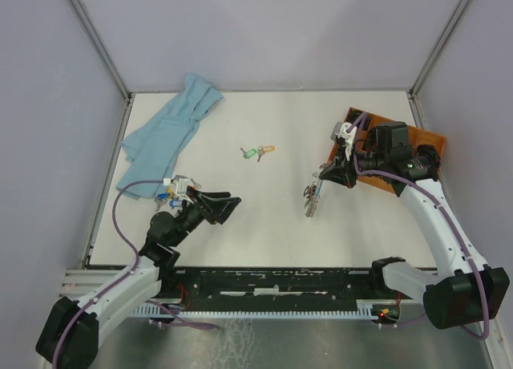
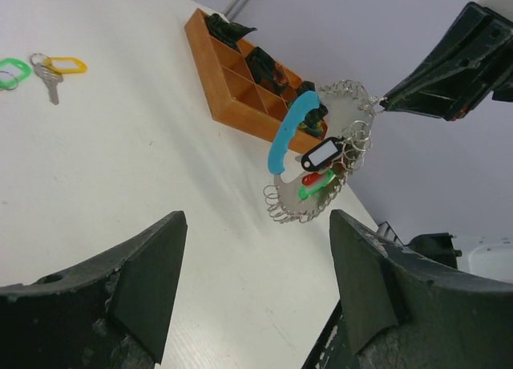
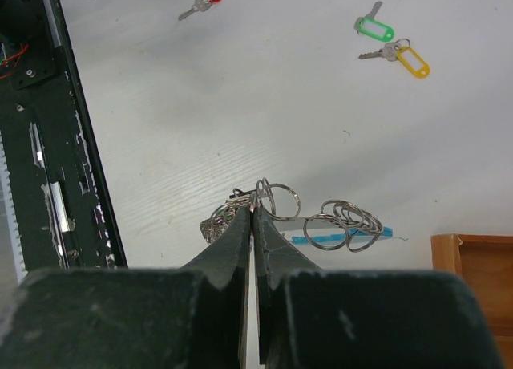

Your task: Remove the keys from the keyring

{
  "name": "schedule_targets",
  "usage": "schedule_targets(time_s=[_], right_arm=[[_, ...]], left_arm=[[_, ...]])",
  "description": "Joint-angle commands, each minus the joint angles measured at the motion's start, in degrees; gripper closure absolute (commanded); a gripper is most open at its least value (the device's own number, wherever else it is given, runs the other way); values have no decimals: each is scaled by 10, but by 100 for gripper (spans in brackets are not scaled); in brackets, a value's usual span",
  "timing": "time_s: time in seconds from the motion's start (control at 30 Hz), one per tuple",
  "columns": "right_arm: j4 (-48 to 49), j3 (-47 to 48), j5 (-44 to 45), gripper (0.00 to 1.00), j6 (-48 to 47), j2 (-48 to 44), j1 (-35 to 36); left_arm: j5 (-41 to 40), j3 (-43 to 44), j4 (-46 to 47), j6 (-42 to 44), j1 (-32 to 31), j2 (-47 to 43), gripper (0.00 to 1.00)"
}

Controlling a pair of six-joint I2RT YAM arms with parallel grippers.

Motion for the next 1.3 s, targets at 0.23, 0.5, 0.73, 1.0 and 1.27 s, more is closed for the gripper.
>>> schedule_targets(time_s=[0.23,0.5,0.73,1.0,1.27], right_arm=[[24,31,-50,92,17,0,2],[23,29,-70,93,16,2,15],[9,30,-93,93,-8,-1,30],[-12,28,-116,93,-45,-1,53],[-14,29,-117,93,-47,-1,63]], left_arm=[[41,81,119,221,-159,91,29],[61,139,180,374,-223,194,28],[105,217,162,324,-223,290,25],[115,243,153,260,-222,330,25],[118,257,99,282,-222,354,27]])
